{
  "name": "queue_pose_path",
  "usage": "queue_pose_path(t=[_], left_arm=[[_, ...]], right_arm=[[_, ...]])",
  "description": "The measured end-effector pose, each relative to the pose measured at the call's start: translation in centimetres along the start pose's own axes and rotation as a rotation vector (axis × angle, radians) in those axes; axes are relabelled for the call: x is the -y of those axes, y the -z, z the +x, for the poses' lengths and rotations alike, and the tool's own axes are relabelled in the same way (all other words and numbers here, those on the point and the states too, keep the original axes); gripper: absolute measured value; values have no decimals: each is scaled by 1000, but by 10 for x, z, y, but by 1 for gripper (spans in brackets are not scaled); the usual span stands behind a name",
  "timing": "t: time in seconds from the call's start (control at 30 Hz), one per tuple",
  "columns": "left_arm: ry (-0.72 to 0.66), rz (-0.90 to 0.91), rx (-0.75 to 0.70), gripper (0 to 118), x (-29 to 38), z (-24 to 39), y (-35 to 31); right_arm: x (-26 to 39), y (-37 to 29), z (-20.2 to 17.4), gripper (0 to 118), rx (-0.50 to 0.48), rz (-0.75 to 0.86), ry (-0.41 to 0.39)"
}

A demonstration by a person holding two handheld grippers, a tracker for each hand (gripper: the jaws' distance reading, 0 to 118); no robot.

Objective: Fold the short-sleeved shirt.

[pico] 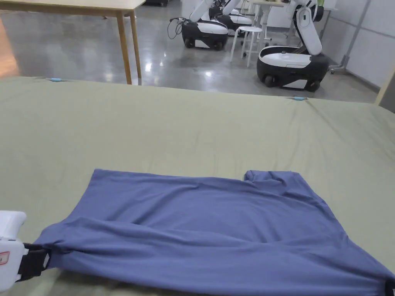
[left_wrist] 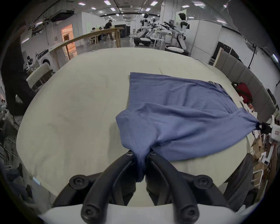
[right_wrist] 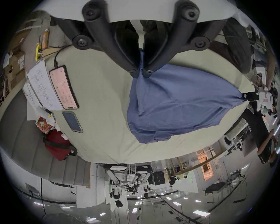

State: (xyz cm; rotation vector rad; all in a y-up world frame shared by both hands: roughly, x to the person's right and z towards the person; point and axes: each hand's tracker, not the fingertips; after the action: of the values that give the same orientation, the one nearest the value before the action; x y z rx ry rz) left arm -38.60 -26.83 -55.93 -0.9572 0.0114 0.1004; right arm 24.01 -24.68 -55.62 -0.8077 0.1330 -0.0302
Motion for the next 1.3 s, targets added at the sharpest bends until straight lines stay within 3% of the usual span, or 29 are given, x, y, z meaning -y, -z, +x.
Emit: queue_pose_path(t=[0.23, 0.27, 0.3, 0.37, 0.4, 0.43, 0.47, 0.5, 0.57, 0.63, 0.67, 0.73, 0.77, 0.93, 0.97, 1.0, 1.03, 1.07, 1.3], left_arm=[[-7, -20, 9, 8, 22, -1, -7], [-11, -27, 13, 8, 23, -2, -3], [-13, -37, 23, 11, 23, -4, 3], [-47, -30, 60, 20, 25, -9, 9], [-53, -35, 62, 27, 24, -12, 10], [-70, -37, 61, 63, 21, -15, 13], [-68, -33, 28, 108, 18, -16, 13], [-55, 26, 2, 114, 11, -17, 7], [-65, 70, -15, 109, -11, -19, 4], [-93, 123, -11, 102, -37, -21, 6], [-97, 148, -1, 82, -52, -20, 10], [-66, 164, -13, 27, -82, -16, 27], [-41, 172, -39, 2, -96, -13, 43], [-44, 110, -16, 2, -149, -3, 111], [-36, 101, -54, 13, -159, -5, 130], [-19, 86, -95, 47, -167, -6, 143], [-22, 72, -98, 92, -174, -9, 154], [-52, 34, -113, 116, -180, -12, 169], [-25, -34, -155, 108, -192, -11, 216]], right_arm=[[18, 4, 2, 6, -13, -32, 25], [18, 8, 4, 13, -26, -32, 43], [18, 13, 7, 36, -40, -38, 74], [16, 21, 14, 60, -41, -42, 125], [15, 25, 17, 74, -41, -38, 127], [14, 26, 18, 107, -34, -25, 132], [9, 22, 19, 118, -27, 25, 132], [1, 22, 20, 118, -21, 21, 135], [-18, 28, 20, 118, -12, 45, 138], [-41, 36, 11, 113, -3, 54, 95], [-53, 40, 5, 90, 25, 86, 62], [-74, 57, -3, 20, 57, 110, 24], [-82, 70, -8, 3, 62, 121, 17], [-111, 122, -17, 1, 28, 87, -1], [-115, 131, -18, 1, 20, 73, -13], [-117, 138, -18, 1, 19, 65, -17], [-117, 145, -18, 1, 20, 59, -20], [-119, 152, -17, 1, 12, 48, -24], [-121, 183, 3, 1, 27, -7, 3]])
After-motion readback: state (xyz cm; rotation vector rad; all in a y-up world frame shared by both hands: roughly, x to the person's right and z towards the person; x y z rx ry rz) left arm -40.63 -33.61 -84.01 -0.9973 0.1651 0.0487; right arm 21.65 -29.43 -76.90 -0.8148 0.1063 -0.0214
